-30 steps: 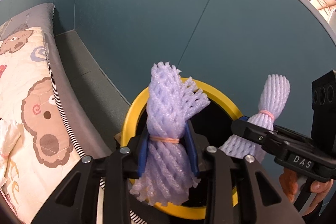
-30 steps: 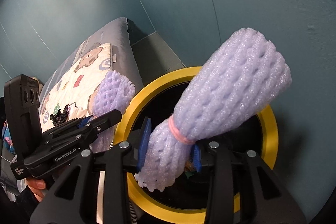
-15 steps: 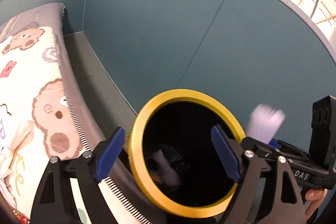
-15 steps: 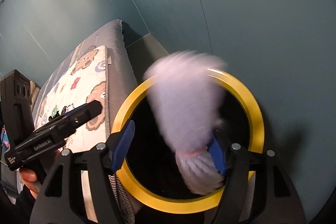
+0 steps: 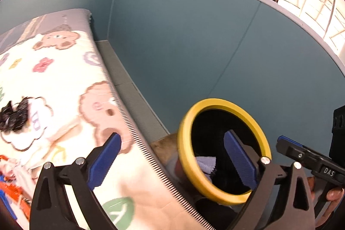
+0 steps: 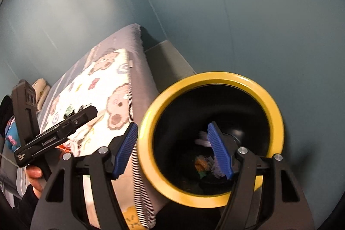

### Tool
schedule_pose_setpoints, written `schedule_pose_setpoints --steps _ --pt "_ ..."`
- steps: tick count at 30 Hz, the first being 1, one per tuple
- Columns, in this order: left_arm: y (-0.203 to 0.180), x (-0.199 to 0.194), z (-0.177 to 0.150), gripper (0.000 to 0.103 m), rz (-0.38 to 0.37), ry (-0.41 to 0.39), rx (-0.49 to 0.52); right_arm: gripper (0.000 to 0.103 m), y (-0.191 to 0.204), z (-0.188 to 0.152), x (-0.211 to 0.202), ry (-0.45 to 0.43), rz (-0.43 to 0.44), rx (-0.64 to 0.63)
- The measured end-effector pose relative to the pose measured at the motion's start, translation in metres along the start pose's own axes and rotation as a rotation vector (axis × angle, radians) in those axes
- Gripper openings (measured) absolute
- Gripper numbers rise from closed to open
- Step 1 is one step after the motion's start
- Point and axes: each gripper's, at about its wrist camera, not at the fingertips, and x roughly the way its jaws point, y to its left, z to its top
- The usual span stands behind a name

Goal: Collect trash
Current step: 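Move both open tools back over the remaining trash on the bed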

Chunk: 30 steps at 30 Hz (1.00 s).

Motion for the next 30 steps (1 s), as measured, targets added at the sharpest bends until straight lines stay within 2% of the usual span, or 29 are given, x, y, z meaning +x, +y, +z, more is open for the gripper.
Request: schedule_pose_setpoints --steps 16,30 --pt "0.104 -0.103 -0.026 0.095 0.162 -0.076 -0.118 0.064 0.122 -0.019 0.014 0.045 0.169 -0.203" --pt "0.204 -0.176 -0.079 0.095 0.359 -0.080 -0.240 0.064 0.218 -0.049 0.048 0.146 0.272 -0.350"
